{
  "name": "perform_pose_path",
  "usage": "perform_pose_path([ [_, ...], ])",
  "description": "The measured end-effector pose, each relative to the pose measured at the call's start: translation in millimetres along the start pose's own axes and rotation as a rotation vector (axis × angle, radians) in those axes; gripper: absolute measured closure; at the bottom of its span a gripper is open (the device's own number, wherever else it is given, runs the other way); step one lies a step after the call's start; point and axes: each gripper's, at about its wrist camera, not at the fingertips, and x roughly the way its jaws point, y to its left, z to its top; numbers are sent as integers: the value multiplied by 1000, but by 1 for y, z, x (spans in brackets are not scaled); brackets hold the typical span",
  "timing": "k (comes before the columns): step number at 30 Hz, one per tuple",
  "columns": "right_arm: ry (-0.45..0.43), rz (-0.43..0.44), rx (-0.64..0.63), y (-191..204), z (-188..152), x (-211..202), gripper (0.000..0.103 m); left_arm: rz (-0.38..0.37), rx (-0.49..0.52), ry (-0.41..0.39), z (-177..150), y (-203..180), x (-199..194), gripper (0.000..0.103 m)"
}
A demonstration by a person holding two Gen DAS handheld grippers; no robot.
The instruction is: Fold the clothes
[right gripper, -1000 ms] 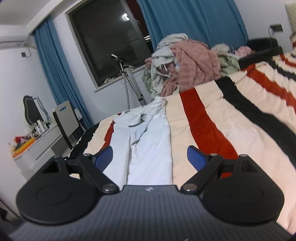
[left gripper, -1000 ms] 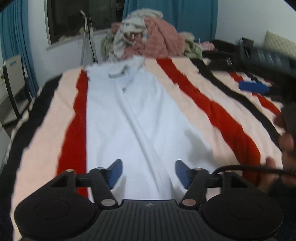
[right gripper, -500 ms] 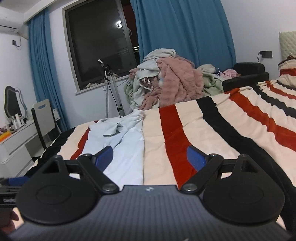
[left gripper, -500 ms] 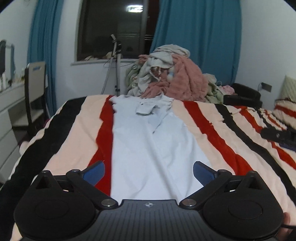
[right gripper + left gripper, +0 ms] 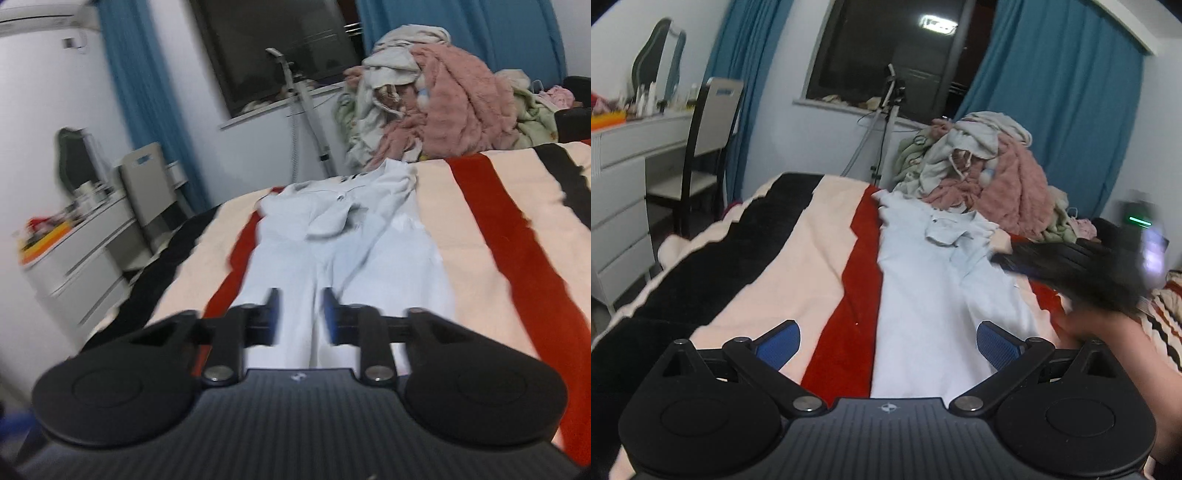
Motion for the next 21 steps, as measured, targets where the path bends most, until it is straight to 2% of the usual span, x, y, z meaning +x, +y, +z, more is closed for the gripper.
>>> perform_pose_path([
  [1,-8,-29,-20,2,4,26,82,15,0,1,-2,4,6,0],
  [4,61,-113,-62,3,12,109,82,55,-28,25,-5,17,30,0],
  [8,142,-182,-98,-3,15,182,87,95,-83,35,-6,35,61,0],
  [11,81,-260,-146,-3,28,208,88,106,-124,73,-7,42,84,0],
  [17,-25,-361,-20,-48,68,239,88,101,-108,67,-10,45,102,0],
  [19,-42,-343,18,-59,75,238,88,102,-118,79,-10,45,107,0],
  [21,-37,-309,17,-62,77,229,80,102,-127,91,-9,45,111,0],
])
